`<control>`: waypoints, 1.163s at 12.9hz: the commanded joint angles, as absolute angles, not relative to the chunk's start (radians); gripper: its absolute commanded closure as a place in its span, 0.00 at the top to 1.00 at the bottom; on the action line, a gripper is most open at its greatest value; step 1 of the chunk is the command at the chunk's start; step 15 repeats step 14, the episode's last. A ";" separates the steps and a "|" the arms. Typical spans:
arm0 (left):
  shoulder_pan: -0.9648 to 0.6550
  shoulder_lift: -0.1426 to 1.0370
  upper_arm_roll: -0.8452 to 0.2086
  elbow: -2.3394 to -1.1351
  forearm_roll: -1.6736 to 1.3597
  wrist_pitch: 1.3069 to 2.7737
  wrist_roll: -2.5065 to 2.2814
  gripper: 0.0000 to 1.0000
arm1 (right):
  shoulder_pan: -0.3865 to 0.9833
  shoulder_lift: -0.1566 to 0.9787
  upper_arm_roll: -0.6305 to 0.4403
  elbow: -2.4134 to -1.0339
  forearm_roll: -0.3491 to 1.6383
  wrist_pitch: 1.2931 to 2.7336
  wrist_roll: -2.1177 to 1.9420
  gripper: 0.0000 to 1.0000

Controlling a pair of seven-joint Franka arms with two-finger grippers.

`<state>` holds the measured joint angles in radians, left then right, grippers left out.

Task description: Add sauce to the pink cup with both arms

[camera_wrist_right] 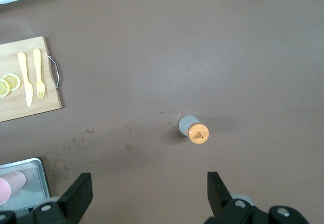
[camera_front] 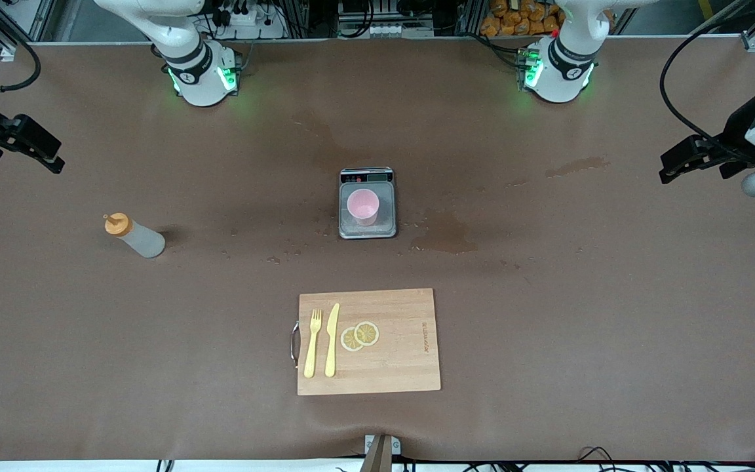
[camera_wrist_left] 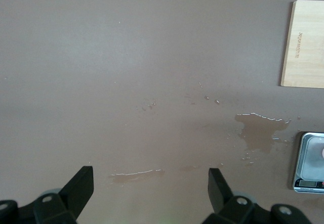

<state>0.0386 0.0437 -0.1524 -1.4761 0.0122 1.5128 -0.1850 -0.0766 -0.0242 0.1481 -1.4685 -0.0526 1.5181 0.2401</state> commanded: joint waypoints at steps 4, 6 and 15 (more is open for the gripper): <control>0.040 0.034 -0.161 -1.460 0.018 1.491 -0.176 1.00 | -0.089 -0.041 0.150 -1.494 -0.067 1.534 0.219 1.00; 0.038 0.031 -0.163 -1.460 0.020 1.483 -0.176 1.00 | -0.089 -0.041 0.150 -1.496 -0.067 1.532 0.219 1.00; 0.041 0.023 -0.161 -1.427 0.020 1.425 -0.176 1.00 | -0.089 -0.040 0.149 -1.496 -0.067 1.531 0.219 1.00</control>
